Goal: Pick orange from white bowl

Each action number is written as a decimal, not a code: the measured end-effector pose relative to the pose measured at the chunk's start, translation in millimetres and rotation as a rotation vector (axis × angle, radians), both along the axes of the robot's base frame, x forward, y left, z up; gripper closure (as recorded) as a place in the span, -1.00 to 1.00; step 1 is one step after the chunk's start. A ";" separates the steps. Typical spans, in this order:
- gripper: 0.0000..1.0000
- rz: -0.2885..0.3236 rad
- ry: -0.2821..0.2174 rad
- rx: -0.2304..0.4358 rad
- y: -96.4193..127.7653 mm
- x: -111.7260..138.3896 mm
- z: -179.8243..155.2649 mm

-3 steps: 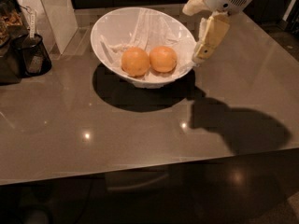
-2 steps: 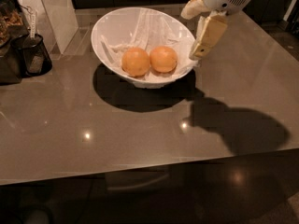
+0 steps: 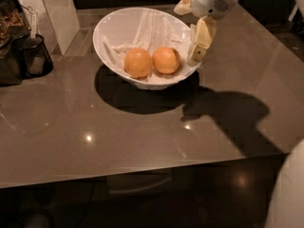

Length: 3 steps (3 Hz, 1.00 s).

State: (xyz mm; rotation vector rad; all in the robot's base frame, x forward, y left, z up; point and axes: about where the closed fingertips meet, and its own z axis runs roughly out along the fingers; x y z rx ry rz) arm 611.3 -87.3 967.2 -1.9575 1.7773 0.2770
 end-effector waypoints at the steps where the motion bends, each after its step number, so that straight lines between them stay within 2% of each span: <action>1: -1.00 0.019 0.020 0.023 10.8 20.6 -13.2; 2: -0.84 0.012 0.036 0.046 12.3 37.5 -26.2; 3: -0.60 -0.012 0.061 0.062 6.9 47.0 -40.3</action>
Offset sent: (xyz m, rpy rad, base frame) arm 0.0477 0.0030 -0.0365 0.0473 0.0910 0.0199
